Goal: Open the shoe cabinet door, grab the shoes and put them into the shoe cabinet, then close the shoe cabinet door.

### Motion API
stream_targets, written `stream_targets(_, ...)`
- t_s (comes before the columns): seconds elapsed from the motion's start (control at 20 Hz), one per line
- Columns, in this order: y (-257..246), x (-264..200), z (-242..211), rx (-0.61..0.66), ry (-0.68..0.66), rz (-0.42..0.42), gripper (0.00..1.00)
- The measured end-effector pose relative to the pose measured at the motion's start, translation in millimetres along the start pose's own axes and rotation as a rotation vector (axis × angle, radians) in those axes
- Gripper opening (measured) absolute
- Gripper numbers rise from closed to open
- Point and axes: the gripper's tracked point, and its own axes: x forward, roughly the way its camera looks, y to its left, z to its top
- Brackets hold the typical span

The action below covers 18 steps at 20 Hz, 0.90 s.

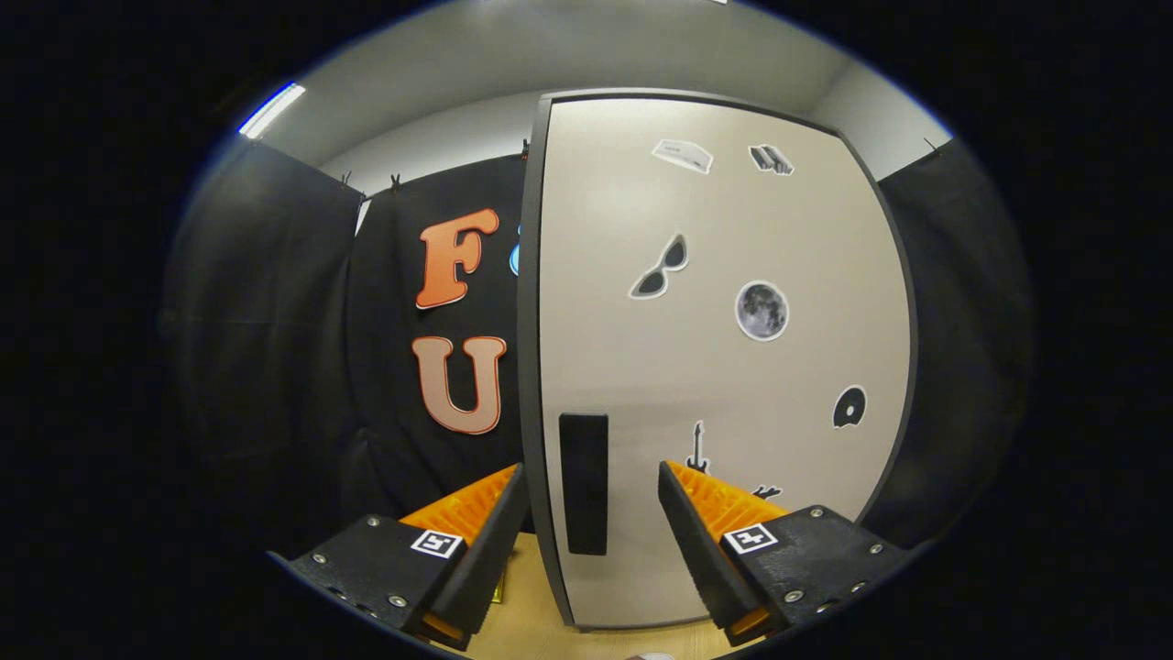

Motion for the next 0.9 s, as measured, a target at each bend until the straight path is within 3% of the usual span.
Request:
stream_targets(0.3, 6.0, 33.9, -33.7, 0.033, 0.095, -0.033, 0.63)
stream_targets(0.55, 2.5, 46.6, -43.0, 0.042, 0.125, -0.087, 0.36)
stream_targets(0.75, 3.2, 38.9, -43.1, 0.054, 0.141, -0.076, 0.23)
stream_targets(0.9, 5.6, 24.2, -37.9, 0.057, 0.149, -0.037, 0.19)
